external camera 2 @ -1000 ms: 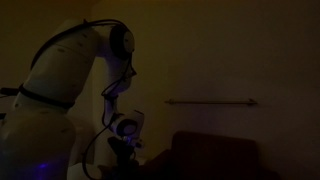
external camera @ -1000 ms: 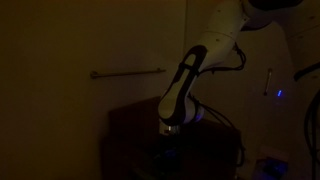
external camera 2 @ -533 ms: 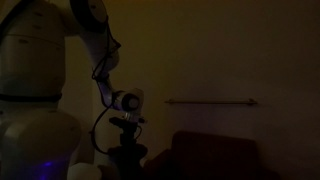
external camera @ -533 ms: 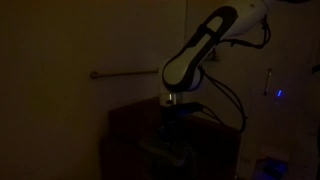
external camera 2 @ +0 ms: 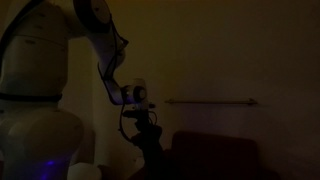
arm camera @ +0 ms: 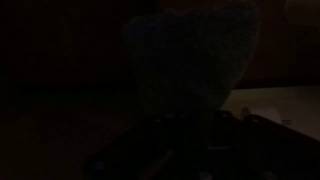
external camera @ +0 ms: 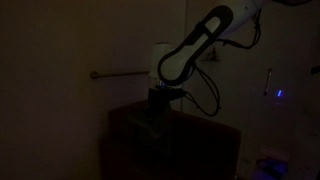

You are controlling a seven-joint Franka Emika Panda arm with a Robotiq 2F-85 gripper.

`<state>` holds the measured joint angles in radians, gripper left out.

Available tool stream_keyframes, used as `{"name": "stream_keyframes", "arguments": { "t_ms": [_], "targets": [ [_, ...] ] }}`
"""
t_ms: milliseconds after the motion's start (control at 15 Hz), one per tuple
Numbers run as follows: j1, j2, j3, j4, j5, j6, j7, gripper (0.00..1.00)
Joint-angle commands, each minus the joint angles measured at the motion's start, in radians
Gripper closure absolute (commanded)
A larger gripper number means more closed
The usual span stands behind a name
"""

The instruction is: Use the towel to clean the left armrest of the chair

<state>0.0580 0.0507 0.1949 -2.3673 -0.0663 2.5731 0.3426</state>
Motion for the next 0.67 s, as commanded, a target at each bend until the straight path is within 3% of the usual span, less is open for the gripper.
{"name": "stream_keyframes", "arguments": {
  "t_ms": [0,267,600],
  "targets": [
    [0.048,0.186,-0.028,0.089,0.016,0.162,-0.032,0.94],
    [0.074,0.385,-0.031,0.181,0.081,0.247,-0.070,0.94],
    [-0.012,0.558,0.026,0.231,0.260,0.229,-0.155,0.94]
  ]
}}
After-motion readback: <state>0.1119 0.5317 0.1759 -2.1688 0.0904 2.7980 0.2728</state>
